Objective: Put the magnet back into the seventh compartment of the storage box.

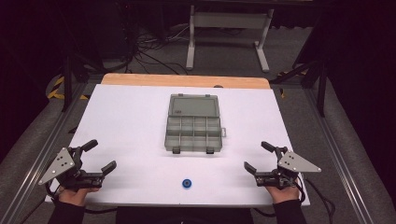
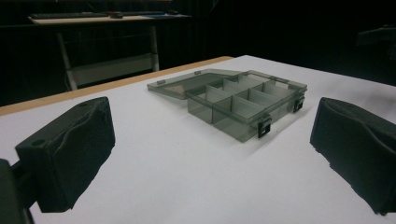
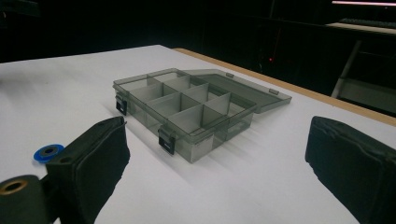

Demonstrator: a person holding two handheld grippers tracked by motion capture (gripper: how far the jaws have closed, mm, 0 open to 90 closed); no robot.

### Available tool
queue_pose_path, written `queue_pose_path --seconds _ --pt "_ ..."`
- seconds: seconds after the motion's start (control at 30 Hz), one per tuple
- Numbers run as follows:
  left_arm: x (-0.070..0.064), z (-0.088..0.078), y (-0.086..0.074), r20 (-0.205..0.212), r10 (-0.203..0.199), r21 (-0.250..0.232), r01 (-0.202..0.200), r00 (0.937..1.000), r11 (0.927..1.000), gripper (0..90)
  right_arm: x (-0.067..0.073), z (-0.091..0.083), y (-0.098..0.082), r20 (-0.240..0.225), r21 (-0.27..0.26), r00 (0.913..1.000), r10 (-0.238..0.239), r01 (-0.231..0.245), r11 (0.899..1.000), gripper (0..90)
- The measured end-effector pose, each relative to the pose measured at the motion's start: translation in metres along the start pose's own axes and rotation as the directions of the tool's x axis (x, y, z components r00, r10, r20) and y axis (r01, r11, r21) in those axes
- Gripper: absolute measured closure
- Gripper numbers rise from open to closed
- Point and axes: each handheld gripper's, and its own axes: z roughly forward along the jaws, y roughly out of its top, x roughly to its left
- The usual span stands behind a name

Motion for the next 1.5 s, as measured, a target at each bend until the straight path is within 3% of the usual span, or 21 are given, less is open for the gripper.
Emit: queue_pose_path --seconds 0.47,0.83,1.1,1.37,1.5 --pt "0.0 0.0 0.0 0.002 -0.002 -0.005 0.002 1.0 1.0 0.4 0.002 0.0 0.003 -0.004 0.007 1.0 0.009 -0.009 1.0 6.0" --pt "0.001 0.0 0.0 0.004 -0.002 -0.003 0.002 1.0 1.0 0.3 0.017 0.02 0.02 -0.092 0.005 0.9958 -0.004 0.004 1.0 5.5" --pt "0.0 0.0 0.001 0.013 0.003 0.0 -0.003 0.9999 1.0 0.3 0.035 0.047 0.036 -0.17 0.02 0.9851 -0.026 0.03 0.999 4.2" --pt "0.001 -0.001 0.0 0.009 -0.004 0.0 0.004 0.9999 1.0 0.3 0.045 0.065 0.048 -0.222 0.021 0.9745 -0.036 0.042 0.999 4.2" --pt "0.001 0.0 0.0 0.01 -0.007 -0.001 0.008 0.9999 1.0 0.4 0.05 0.076 0.051 -0.26 0.023 0.965 -0.037 0.045 0.999 4.2"
